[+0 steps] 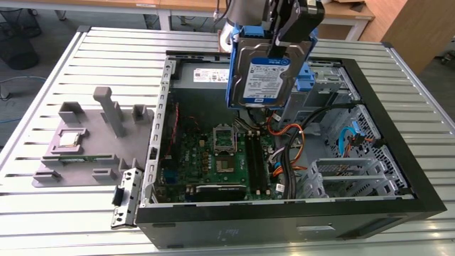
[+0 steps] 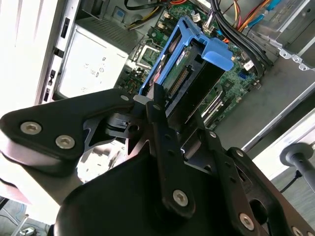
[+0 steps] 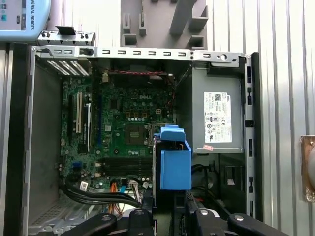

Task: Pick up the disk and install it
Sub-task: 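Pick up the disk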

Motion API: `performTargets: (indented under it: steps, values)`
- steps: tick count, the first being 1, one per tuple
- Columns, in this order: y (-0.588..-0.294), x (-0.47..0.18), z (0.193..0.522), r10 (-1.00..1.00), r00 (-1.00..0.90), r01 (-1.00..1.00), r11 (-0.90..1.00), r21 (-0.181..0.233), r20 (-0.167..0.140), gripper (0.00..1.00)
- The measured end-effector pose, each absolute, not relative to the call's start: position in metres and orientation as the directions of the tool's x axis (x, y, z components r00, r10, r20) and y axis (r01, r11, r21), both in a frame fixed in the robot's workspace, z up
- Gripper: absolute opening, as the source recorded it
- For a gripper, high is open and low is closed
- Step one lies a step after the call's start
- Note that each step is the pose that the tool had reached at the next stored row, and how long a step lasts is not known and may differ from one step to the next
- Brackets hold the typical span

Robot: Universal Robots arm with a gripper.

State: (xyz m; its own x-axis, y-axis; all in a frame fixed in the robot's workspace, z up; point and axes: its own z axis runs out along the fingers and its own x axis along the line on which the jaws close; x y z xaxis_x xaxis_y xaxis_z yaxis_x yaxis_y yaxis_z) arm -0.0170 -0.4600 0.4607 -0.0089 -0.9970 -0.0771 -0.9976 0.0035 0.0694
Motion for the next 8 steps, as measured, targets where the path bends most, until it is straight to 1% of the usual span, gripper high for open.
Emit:
performTargets:
  steps: [8]
  values:
    - [-0.4606,-0.017,0.4618,-0.997,-0.009,-0.998,0.004,0.069,-0.077,0.35]
